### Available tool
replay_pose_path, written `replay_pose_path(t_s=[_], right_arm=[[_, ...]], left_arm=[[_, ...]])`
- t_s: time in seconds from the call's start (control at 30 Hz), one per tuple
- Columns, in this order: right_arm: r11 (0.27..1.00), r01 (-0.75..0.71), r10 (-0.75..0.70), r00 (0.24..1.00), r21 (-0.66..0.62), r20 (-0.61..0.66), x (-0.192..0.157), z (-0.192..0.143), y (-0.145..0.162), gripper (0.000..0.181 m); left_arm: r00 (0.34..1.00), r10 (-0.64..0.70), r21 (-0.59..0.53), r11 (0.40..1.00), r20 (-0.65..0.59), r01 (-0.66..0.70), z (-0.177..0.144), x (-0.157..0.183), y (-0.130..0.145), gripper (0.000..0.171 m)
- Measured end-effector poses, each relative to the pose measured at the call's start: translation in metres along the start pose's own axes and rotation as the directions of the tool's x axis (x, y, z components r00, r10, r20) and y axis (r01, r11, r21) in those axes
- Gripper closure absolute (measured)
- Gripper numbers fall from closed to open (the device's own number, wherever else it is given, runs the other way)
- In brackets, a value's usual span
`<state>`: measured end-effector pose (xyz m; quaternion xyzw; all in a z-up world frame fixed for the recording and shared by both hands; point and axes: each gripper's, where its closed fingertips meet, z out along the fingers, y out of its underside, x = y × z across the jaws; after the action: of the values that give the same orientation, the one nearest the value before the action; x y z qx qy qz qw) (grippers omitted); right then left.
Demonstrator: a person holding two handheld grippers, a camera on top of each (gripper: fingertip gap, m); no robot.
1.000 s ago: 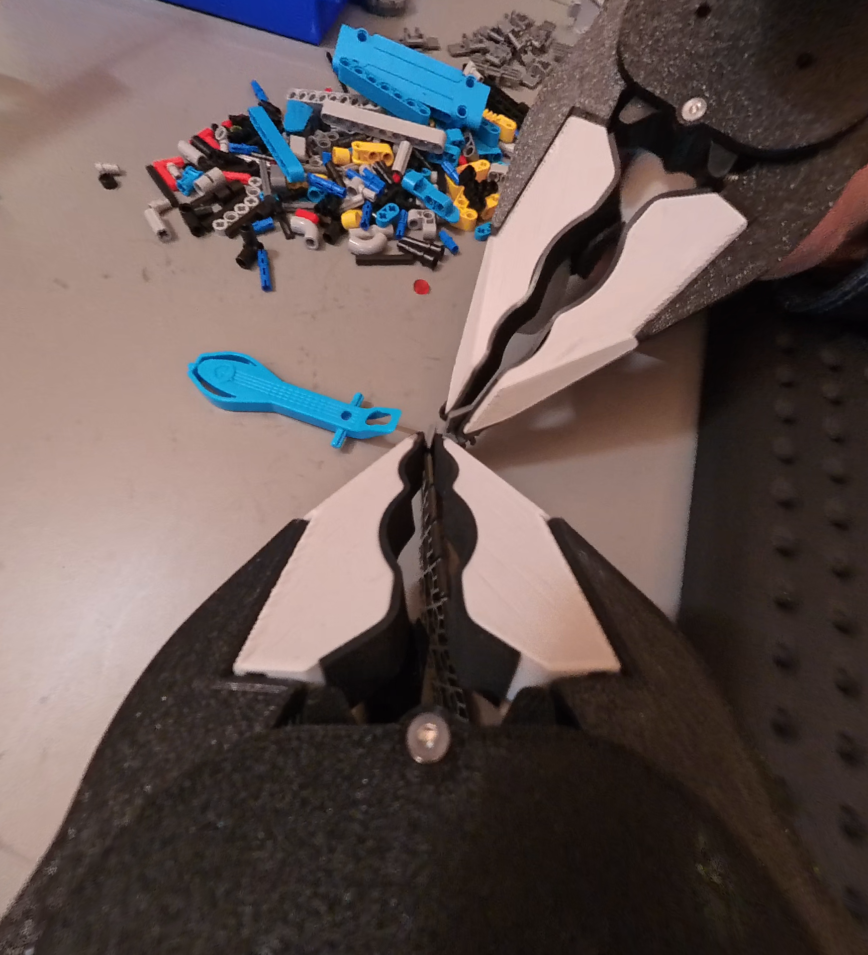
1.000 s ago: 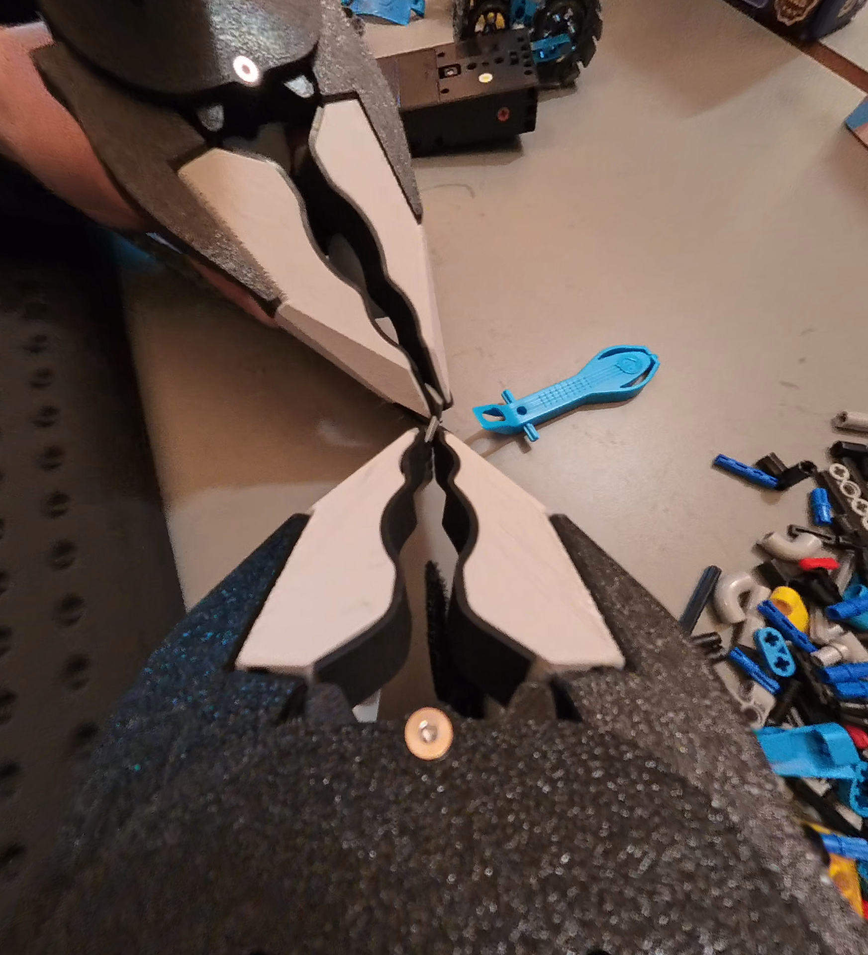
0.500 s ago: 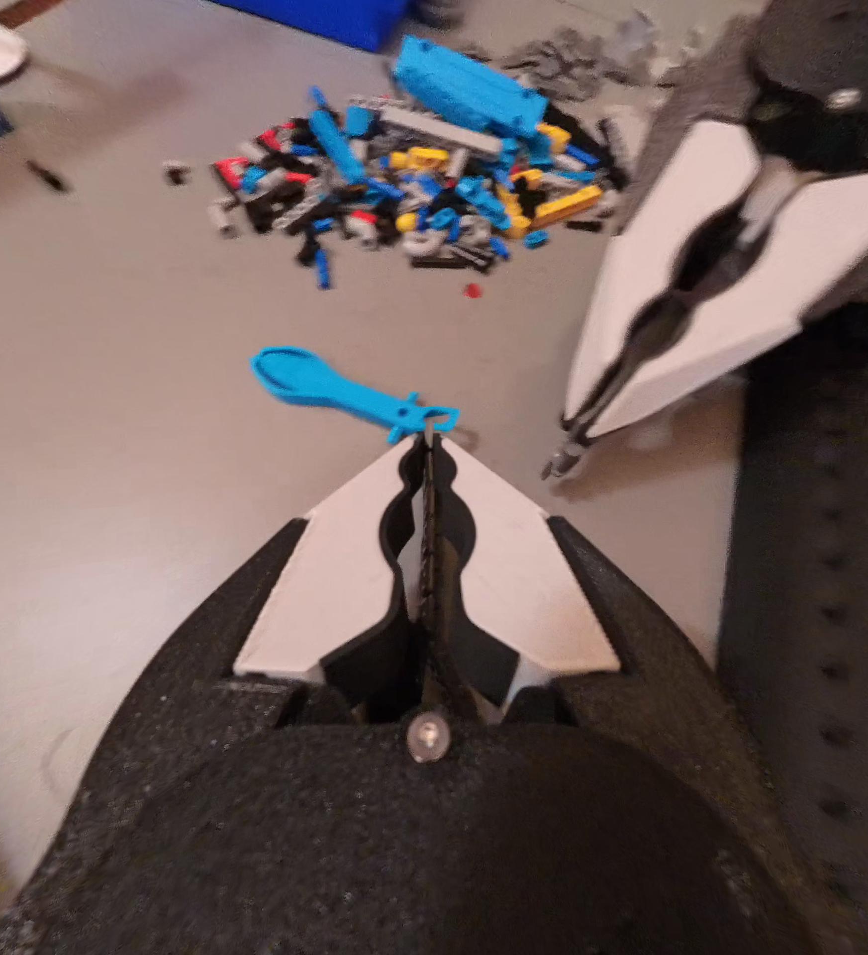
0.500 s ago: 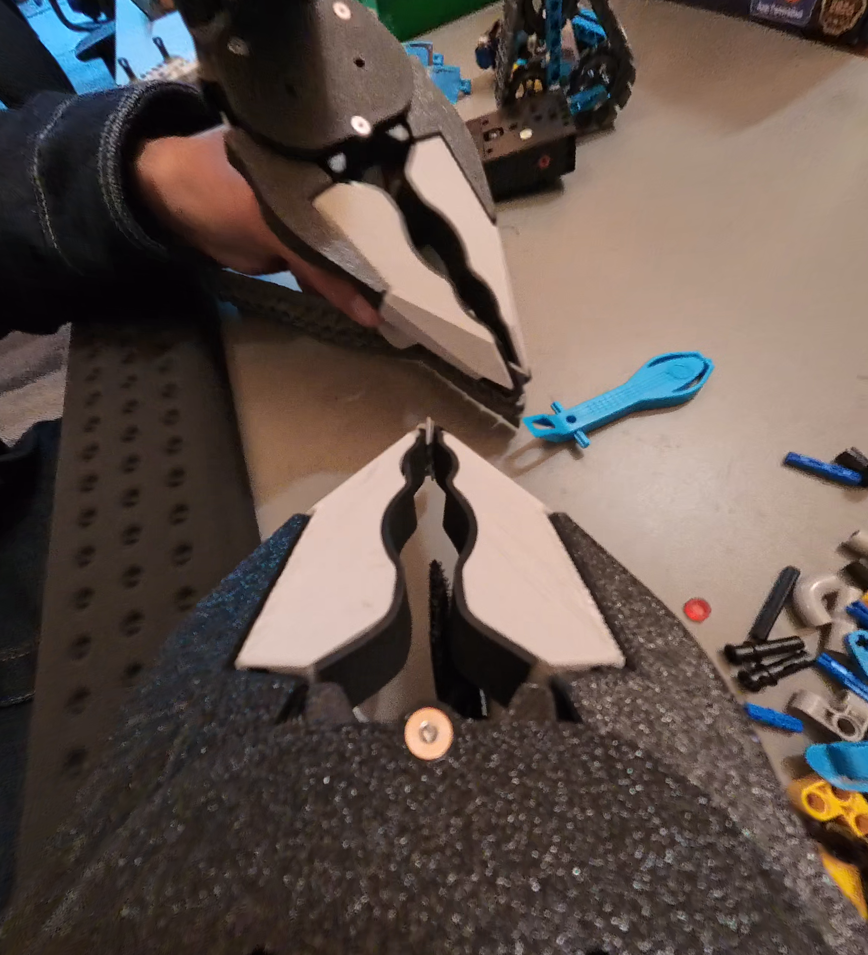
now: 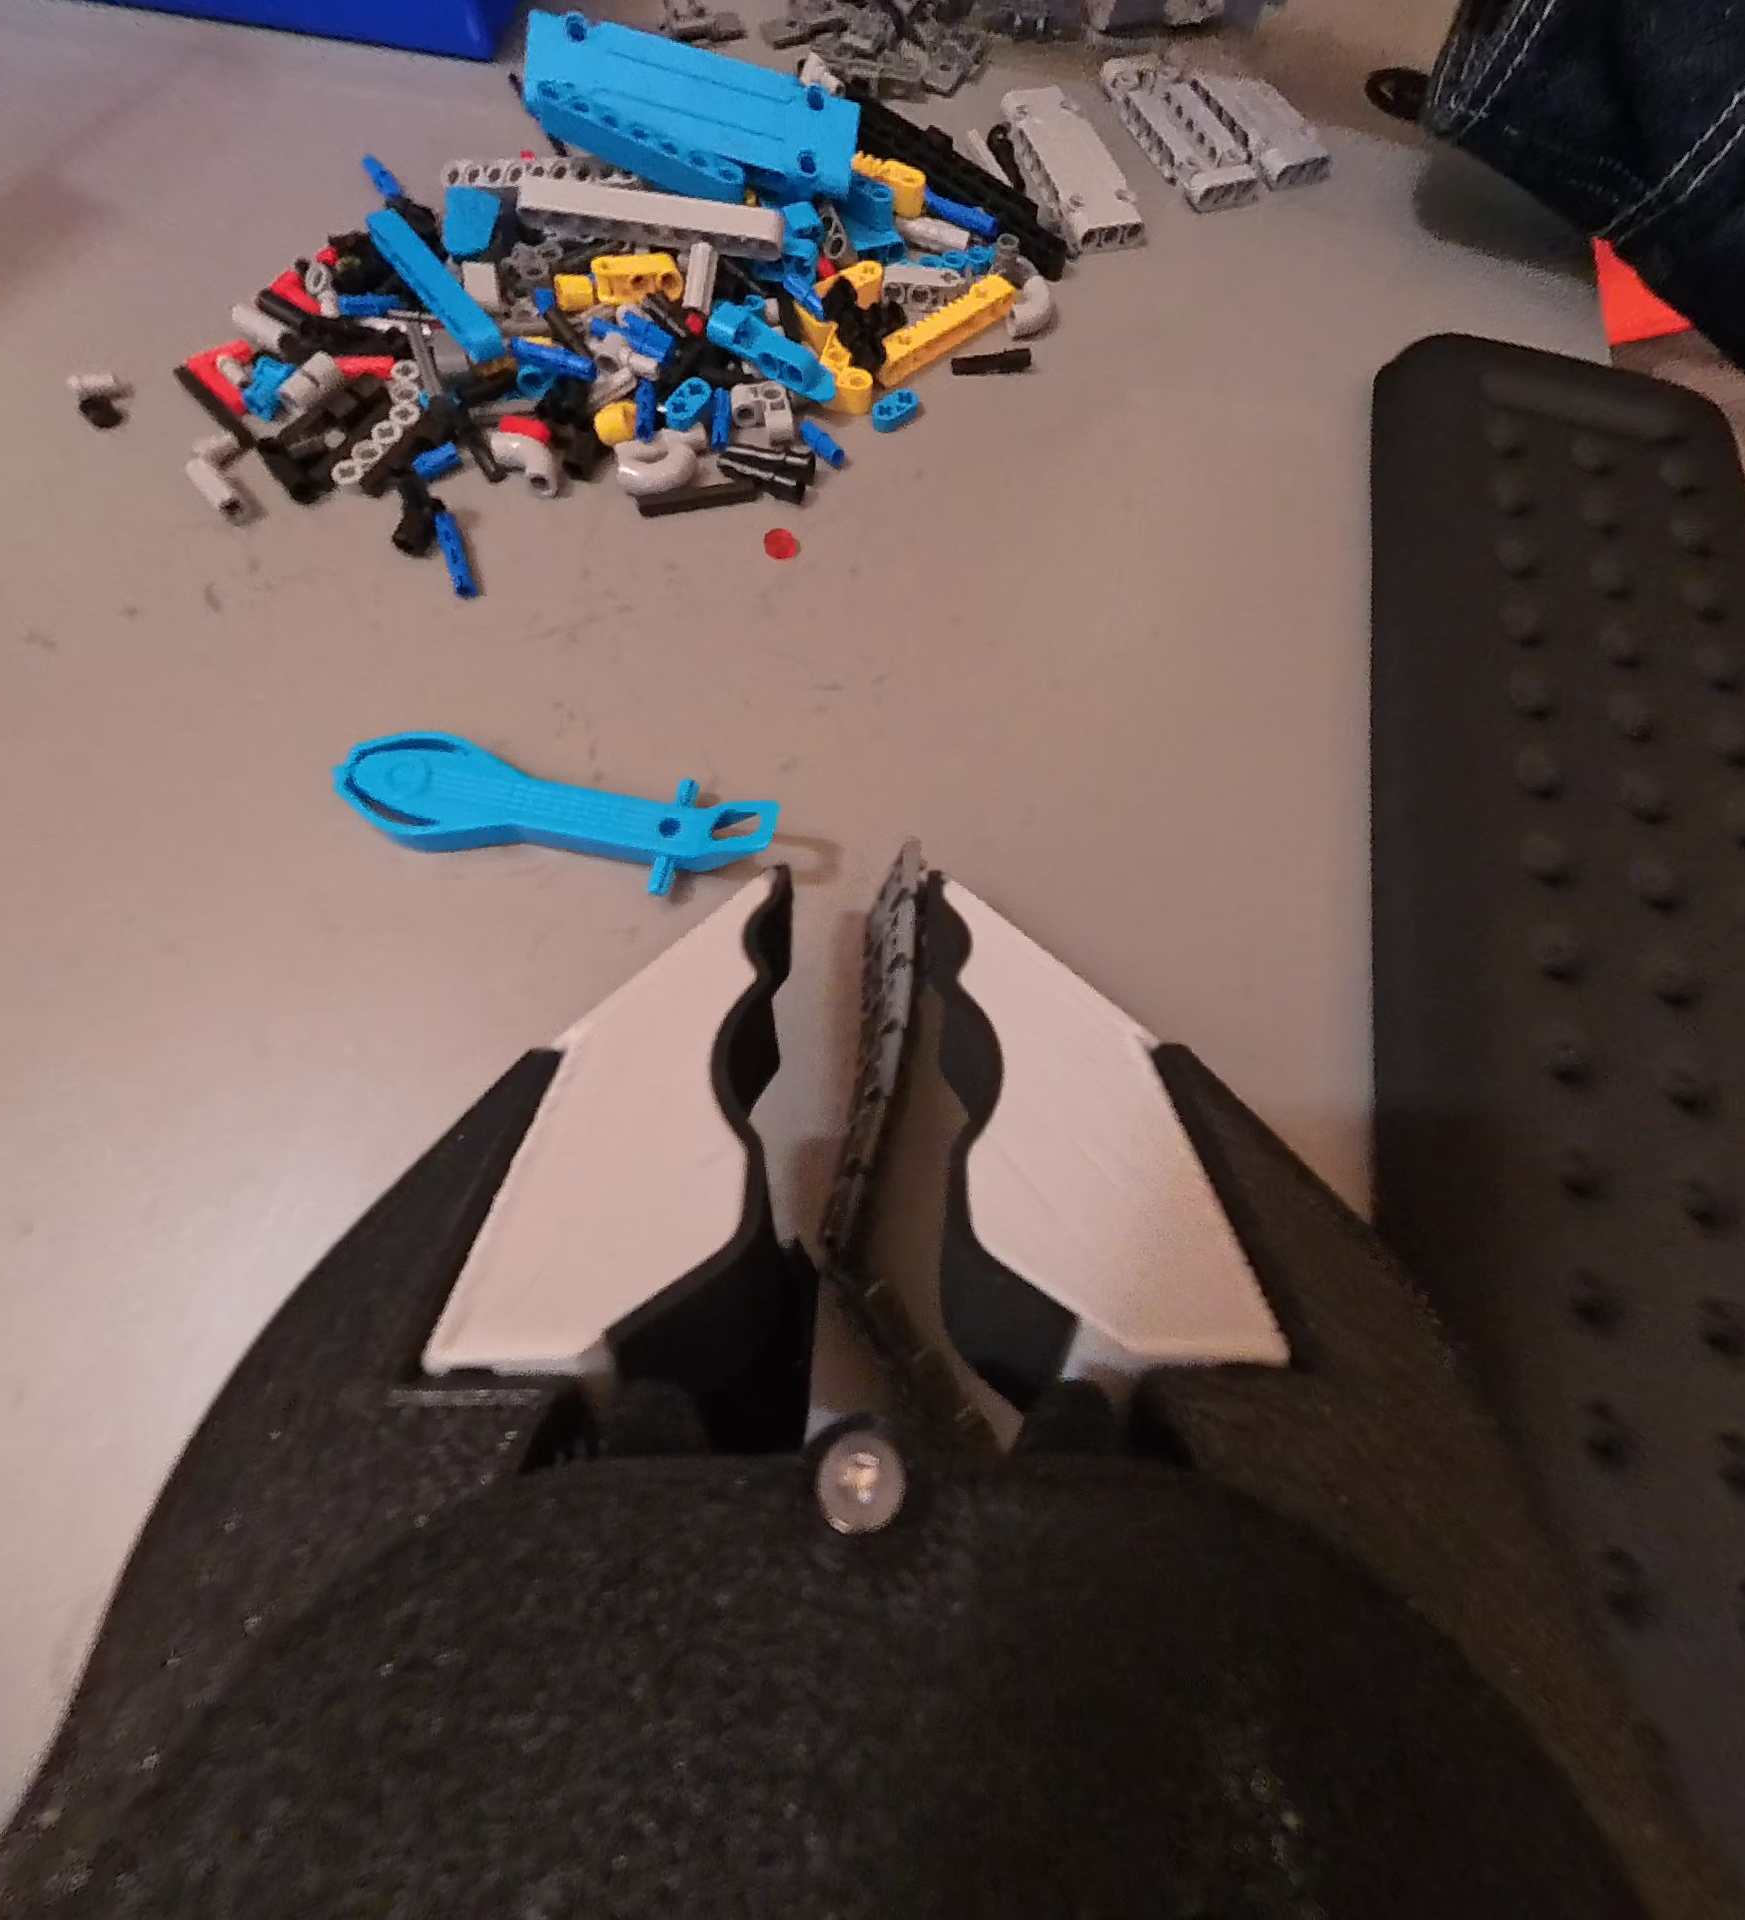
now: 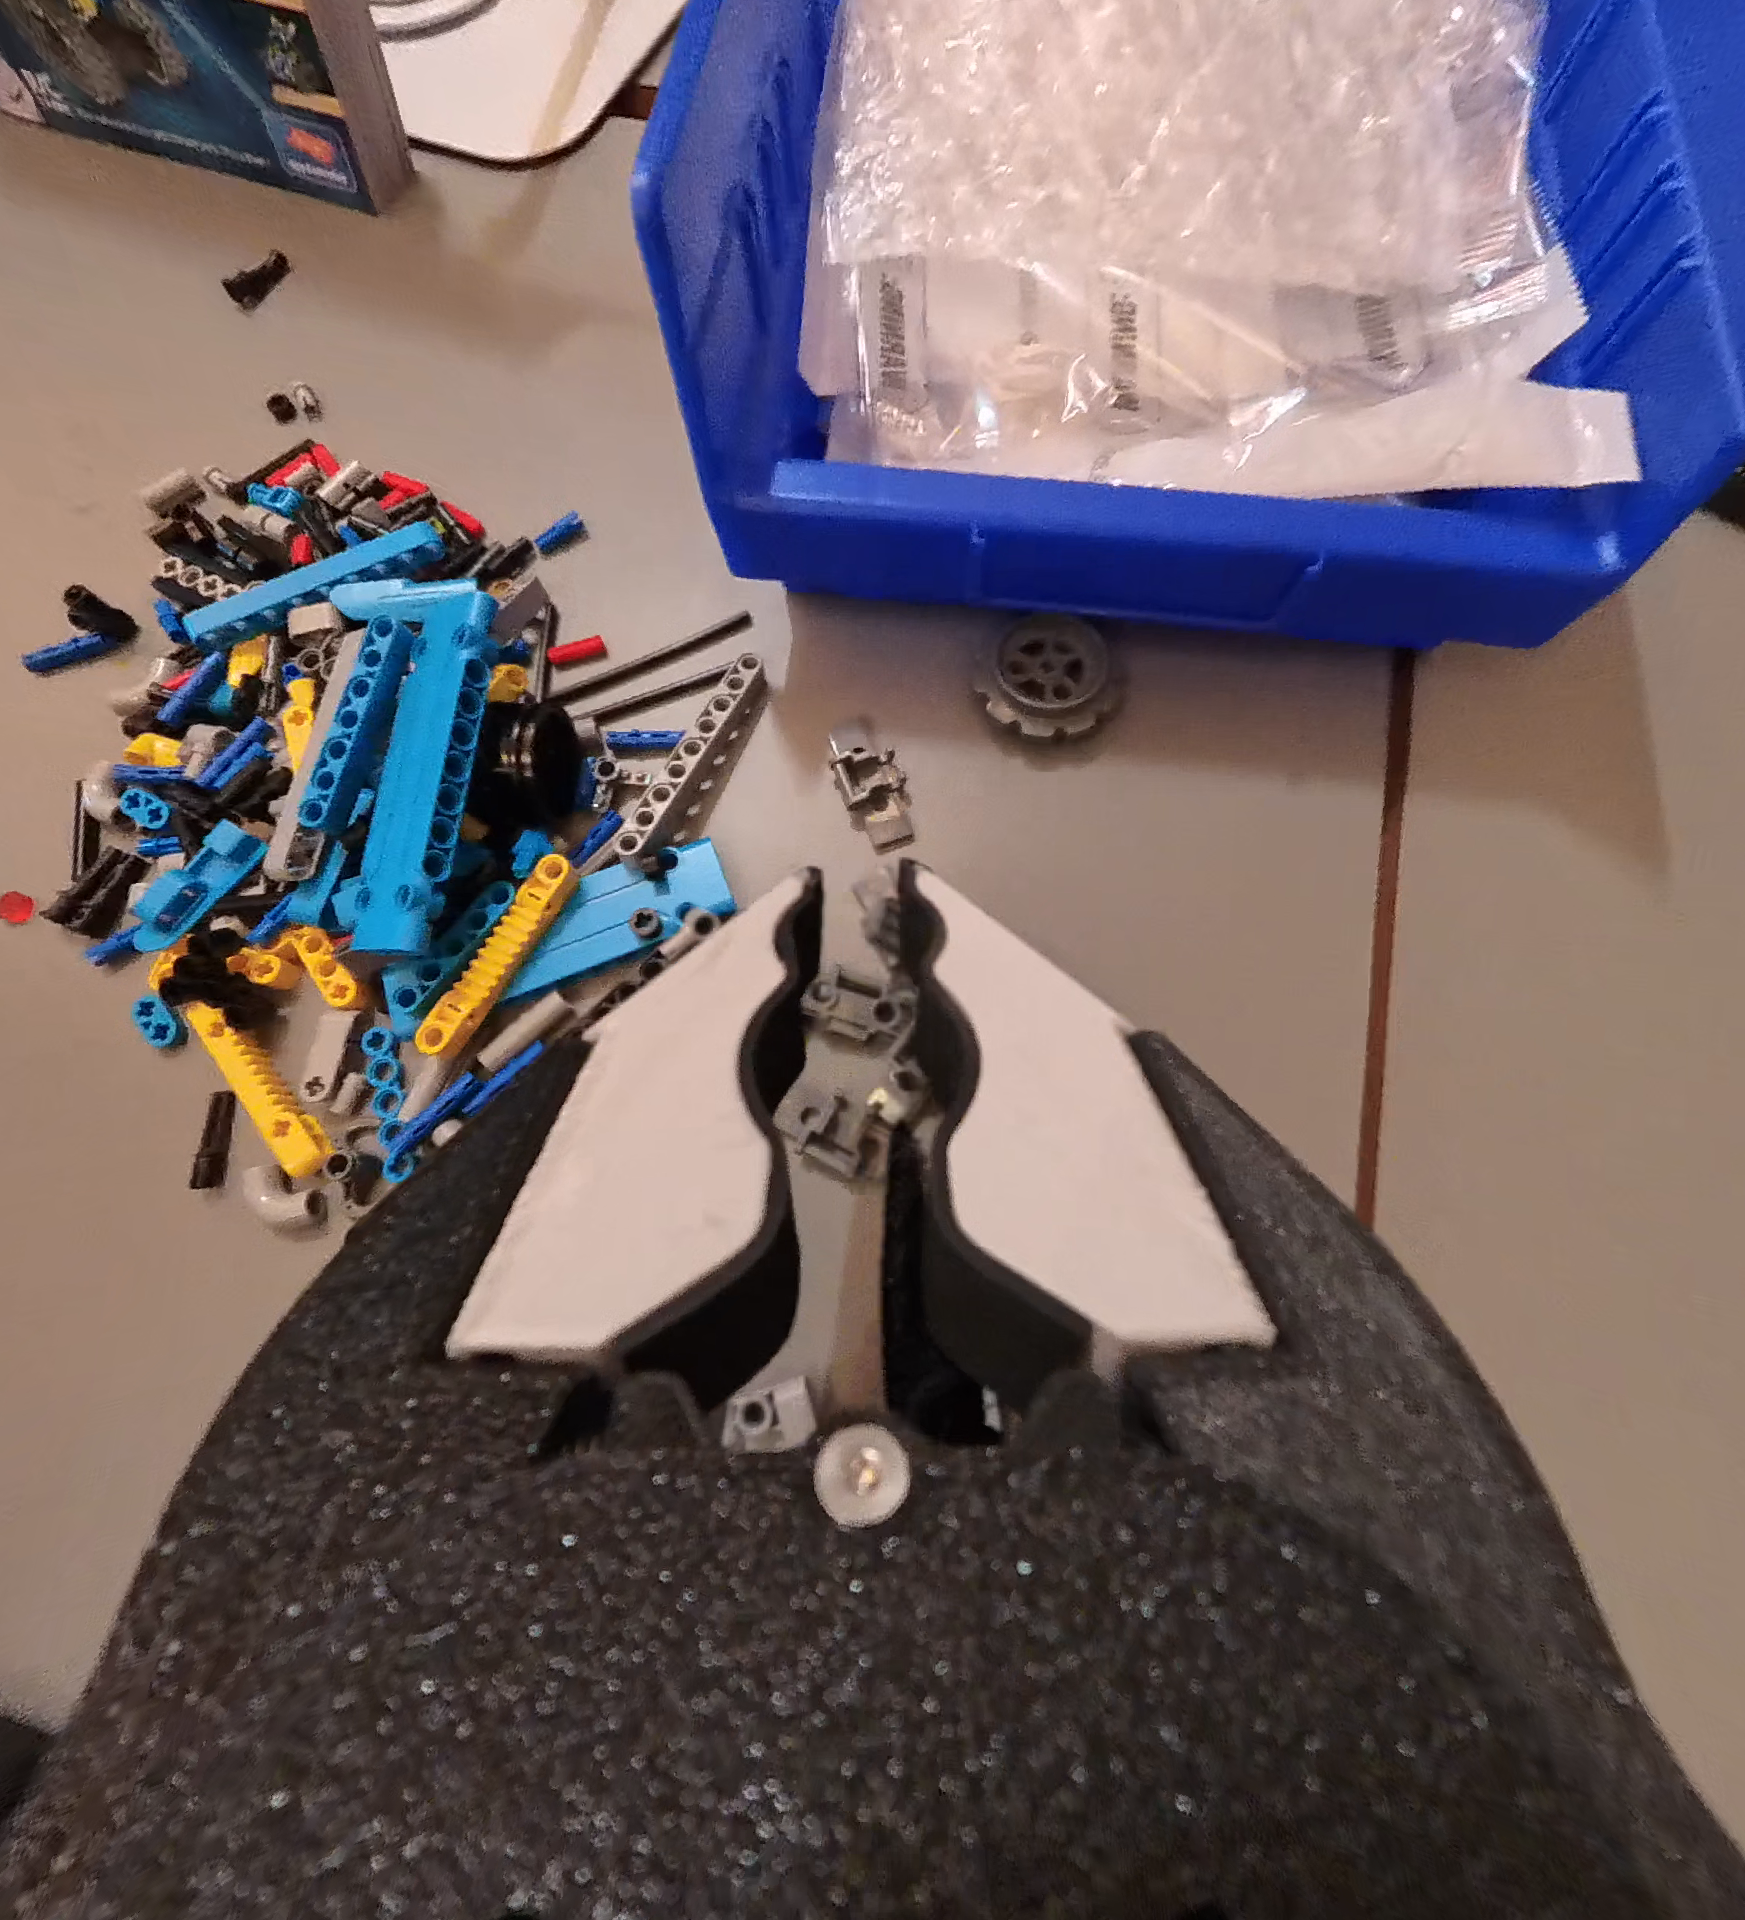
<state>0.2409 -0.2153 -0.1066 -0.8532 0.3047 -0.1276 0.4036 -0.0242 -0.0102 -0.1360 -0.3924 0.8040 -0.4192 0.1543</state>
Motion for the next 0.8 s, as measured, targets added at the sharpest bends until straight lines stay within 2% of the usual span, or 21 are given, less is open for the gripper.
replay_pose_path(t_s=[0.07,0.17,0.2,0.27,0.33,0.37,0.43,0.47,0.6,0.7,0.8], right_arm=[[0.999,-0.004,0.005,1.0,0.035,-0.013,0.002,-0.006,-0.006,0.161],[0.984,0.08,-0.086,0.996,0.158,0.032,-0.026,-0.02,-0.027,0.155],[0.97,0.148,-0.166,0.983,0.192,0.083,-0.048,-0.024,-0.032,0.151],[0.929,0.258,-0.322,0.916,0.264,0.238,-0.116,-0.031,-0.035,0.149],[0.902,0.29,-0.416,0.78,0.319,0.467,-0.205,-0.04,-0.025,0.147],[0.897,0.304,-0.436,0.72,0.32,0.54,-0.242,-0.041,-0.017,0.147],[0.871,0.374,-0.489,0.618,0.318,0.615,-0.296,-0.034,0.001,0.148],[0.852,0.418,-0.519,0.589,0.316,0.62,-0.312,-0.026,0.008,0.148],[0.8,0.534,-0.567,0.526,0.272,0.633,-0.337,0.004,0.022,0.153],[0.793,0.556,-0.552,0.486,0.247,0.678,-0.343,0.012,0.027,0.161],[0.802,0.55,-0.53,0.476,0.232,0.702,-0.345,0.017,0.028,0.169]], left_arm=[[1.0,-0.011,0.011,1.0,-0.014,0.011,-0.008,-0.002,-0.001,0.144],[0.995,-0.042,0.045,0.998,-0.09,0.046,-0.02,0.004,-0.006,0.145],[0.994,-0.044,0.05,0.998,-0.102,0.049,-0.024,0.004,-0.007,0.145],[0.993,-0.026,0.044,0.999,-0.118,0.032,-0.031,0.005,-0.005,0.148],[0.99,-0.006,0.03,1.0,-0.142,0.01,-0.034,0.008,0.0,0.152],[0.988,0.004,0.02,1.0,-0.152,-0.001,-0.034,0.01,0.003,0.154],[0.989,0.026,0.009,1.0,-0.146,-0.025,-0.031,0.011,0.006,0.154],[0.99,0.037,0.011,0.999,-0.138,-0.035,-0.029,0.011,0.006,0.154],[0.993,0.049,0.037,0.998,-0.11,-0.045,-0.02,0.007,0.002,0.155],[0.993,0.047,0.045,0.998,-0.11,-0.042,-0.017,0.006,0.0,0.159],[0.992,0.054,0.033,0.998,-0.113,-0.05,-0.014,0.007,0.002,0.165]])
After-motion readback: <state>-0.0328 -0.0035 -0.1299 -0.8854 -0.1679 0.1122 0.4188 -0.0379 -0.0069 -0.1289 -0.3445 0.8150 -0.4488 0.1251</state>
